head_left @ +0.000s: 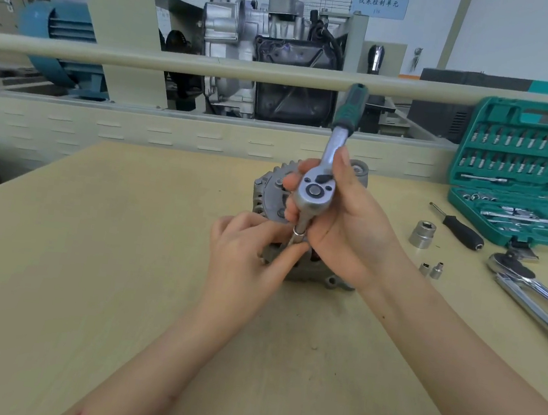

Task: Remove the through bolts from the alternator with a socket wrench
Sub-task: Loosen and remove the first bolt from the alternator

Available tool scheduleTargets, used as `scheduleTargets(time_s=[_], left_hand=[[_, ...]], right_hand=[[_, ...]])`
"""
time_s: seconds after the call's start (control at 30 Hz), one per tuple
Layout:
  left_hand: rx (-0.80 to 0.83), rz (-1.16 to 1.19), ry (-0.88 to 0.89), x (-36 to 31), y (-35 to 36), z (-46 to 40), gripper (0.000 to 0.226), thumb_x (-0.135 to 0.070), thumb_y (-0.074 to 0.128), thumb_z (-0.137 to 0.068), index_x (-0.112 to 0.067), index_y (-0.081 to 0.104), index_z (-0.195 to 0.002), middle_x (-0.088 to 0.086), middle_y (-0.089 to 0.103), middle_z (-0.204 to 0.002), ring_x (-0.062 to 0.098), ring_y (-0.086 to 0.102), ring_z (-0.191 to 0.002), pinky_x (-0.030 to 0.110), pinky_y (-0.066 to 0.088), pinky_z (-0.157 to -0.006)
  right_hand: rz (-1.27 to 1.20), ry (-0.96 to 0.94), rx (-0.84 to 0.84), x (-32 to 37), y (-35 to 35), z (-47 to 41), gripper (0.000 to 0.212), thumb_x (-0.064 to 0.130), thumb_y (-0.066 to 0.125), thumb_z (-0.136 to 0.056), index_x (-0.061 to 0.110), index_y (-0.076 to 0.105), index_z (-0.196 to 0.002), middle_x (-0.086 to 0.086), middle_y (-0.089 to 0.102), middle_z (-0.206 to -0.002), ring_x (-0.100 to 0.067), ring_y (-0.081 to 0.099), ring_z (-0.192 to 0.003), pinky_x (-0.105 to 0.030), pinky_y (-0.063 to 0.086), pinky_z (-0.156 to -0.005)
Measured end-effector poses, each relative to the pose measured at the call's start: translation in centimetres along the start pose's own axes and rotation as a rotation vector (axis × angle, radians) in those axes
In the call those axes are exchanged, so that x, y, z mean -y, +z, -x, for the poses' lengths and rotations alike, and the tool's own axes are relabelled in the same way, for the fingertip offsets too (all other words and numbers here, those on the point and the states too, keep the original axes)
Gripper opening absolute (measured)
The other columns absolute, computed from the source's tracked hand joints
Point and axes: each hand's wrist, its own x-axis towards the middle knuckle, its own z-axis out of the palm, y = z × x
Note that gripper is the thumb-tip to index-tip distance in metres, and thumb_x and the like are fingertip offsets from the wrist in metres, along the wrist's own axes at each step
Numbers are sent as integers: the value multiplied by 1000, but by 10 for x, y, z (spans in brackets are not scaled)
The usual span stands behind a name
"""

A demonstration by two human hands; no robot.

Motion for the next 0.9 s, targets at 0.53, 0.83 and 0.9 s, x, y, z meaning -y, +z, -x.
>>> scheduleTargets(time_s=[0.53,0.83,0.9], left_hand=[[-18,-17,42,1,2,0,28,-35,56,-72,-10,63,-65,-10,57,-68,2,45,-78,15,22,-77],[-2,-32,11,-1,0,0,29,-37,55,-72,-9,59,-64,-15,50,-68,1,44,-76,20,24,-73],[58,-36,2,0,0,0,28,-34,59,-74,-7,62,-65,-13,57,-69,0,47,-81,15,23,-79]], right_hand=[[1,6,-15,2,3,1,30,39,49,-75,10,57,-75,-1,67,-64,-14,64,-55,-21,50,-51],[-89,-64,-48,-2,7,2,28,36,50,-73,13,64,-67,-1,69,-69,-17,69,-65,-23,53,-55],[-42,-60,-59,-2,6,1,31,39,46,-75,11,59,-78,-1,68,-68,-16,68,-61,-22,51,-53]])
